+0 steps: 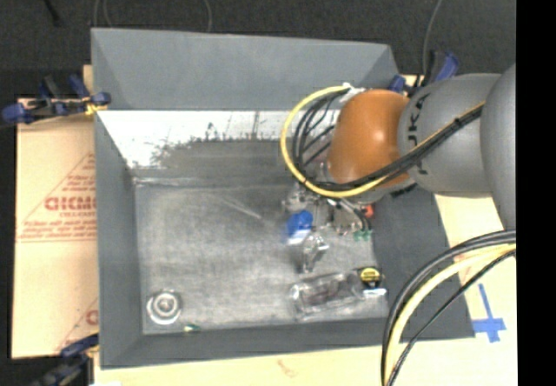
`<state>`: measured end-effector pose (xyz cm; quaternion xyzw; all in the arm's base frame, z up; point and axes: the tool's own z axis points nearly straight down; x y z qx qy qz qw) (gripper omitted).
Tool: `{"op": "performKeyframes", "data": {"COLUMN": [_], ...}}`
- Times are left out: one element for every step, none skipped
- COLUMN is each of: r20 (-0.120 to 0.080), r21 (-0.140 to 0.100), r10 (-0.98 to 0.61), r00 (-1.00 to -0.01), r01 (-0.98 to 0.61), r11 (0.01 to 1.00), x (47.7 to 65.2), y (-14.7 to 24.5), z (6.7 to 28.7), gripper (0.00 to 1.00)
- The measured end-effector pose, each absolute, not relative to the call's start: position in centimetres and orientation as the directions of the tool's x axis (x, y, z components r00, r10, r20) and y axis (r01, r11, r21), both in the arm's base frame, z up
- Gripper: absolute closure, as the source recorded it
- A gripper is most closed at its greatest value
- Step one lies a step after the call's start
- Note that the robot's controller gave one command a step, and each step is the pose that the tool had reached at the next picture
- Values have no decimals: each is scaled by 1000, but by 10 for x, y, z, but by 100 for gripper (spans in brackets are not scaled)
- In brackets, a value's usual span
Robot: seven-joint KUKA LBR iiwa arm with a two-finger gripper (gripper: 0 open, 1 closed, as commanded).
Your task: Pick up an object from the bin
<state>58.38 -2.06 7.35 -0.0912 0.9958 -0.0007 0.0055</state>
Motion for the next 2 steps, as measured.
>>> {"op": "performKeyframes", "data": {"r20": [-8, -8], "r21": [2, 0], "r10": [-60, 114], "r00": [-998, -993], "r01": [-60, 114], "r11": [998, 993], "x": [626, 612], "y": [3, -31], "z": [86, 126], "gripper": [0, 0]}}
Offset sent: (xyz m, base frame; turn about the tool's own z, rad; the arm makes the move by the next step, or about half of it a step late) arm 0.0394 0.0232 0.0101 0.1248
